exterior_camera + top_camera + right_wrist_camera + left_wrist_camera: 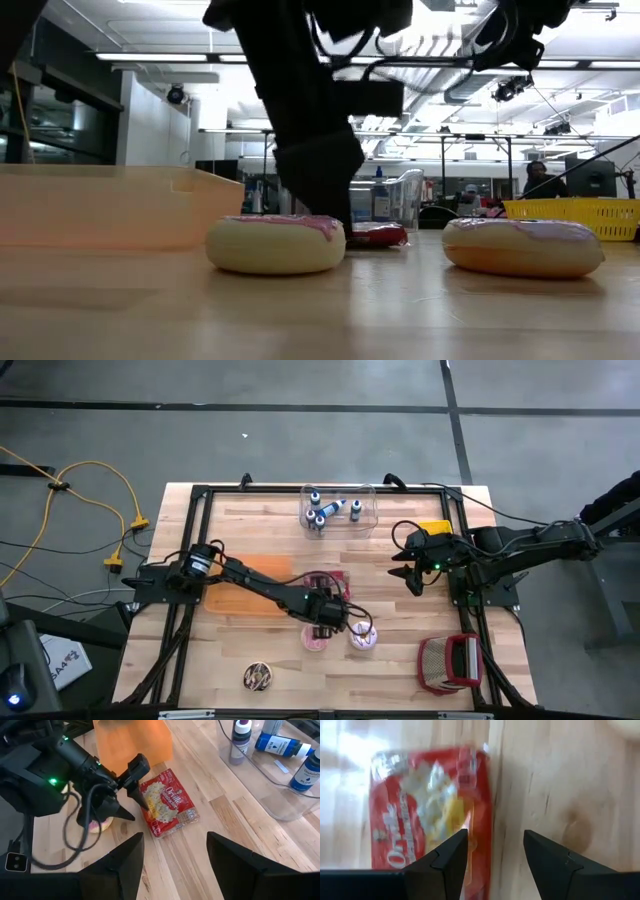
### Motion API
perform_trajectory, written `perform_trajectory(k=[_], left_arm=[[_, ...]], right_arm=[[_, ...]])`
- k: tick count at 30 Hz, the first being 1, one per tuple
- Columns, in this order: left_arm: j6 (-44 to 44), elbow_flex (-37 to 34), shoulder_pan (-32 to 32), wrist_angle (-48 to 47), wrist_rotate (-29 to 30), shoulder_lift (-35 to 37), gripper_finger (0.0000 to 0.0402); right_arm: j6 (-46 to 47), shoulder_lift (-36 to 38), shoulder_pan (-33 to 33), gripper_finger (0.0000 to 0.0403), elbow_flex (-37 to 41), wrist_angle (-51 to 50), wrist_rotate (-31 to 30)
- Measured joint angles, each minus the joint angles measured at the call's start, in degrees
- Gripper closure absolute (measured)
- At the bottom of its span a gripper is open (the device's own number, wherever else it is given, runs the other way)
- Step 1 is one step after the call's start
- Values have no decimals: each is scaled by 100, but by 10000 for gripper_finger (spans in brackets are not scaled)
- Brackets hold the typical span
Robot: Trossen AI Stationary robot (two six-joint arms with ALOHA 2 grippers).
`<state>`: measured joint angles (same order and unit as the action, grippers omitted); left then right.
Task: Pick & Place Food Item
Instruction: Put the red popcorn bag into the orange bin
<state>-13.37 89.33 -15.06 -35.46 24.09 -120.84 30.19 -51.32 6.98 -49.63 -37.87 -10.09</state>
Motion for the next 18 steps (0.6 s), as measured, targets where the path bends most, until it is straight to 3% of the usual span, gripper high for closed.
perform_trajectory(k=[12, 18], left_arm=[[7, 27, 140, 95, 13, -172, 217], [94, 16, 126, 15, 457, -189, 217]], right_arm=[[-1, -1, 0, 199, 0, 0, 0], [1, -1, 0, 199, 0, 2, 0]])
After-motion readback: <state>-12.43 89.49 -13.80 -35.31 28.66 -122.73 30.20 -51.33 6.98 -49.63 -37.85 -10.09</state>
